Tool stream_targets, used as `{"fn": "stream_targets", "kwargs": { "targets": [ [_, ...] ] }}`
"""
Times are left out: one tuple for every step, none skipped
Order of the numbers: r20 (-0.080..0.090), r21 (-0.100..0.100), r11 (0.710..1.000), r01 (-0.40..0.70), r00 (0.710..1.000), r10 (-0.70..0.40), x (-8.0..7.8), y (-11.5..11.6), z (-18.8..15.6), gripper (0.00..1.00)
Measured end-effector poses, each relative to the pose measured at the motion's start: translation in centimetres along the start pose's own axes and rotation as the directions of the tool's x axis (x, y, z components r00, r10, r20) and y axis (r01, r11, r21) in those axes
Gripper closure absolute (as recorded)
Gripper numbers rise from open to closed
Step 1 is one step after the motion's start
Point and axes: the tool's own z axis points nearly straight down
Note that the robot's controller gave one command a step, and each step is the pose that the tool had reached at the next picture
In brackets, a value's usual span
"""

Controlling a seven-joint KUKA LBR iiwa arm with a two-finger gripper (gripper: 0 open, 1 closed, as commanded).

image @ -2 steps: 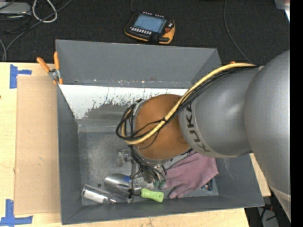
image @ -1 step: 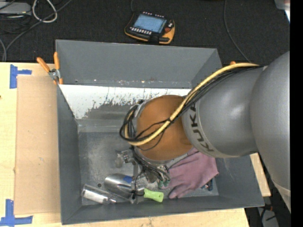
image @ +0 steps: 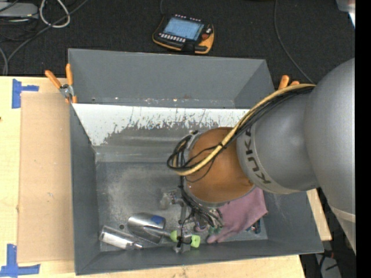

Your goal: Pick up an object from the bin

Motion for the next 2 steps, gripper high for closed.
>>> {"fn": "stream_targets", "kwargs": {
  "targets": [
    [0.012,-0.003,0.995,0.095,0.995,-0.095,1.1,-3.2,-0.6,0.00],
    [0.002,-0.002,0.999,-0.049,0.999,0.049,1.3,-9.1,2.9,1.00]
  ]
}}
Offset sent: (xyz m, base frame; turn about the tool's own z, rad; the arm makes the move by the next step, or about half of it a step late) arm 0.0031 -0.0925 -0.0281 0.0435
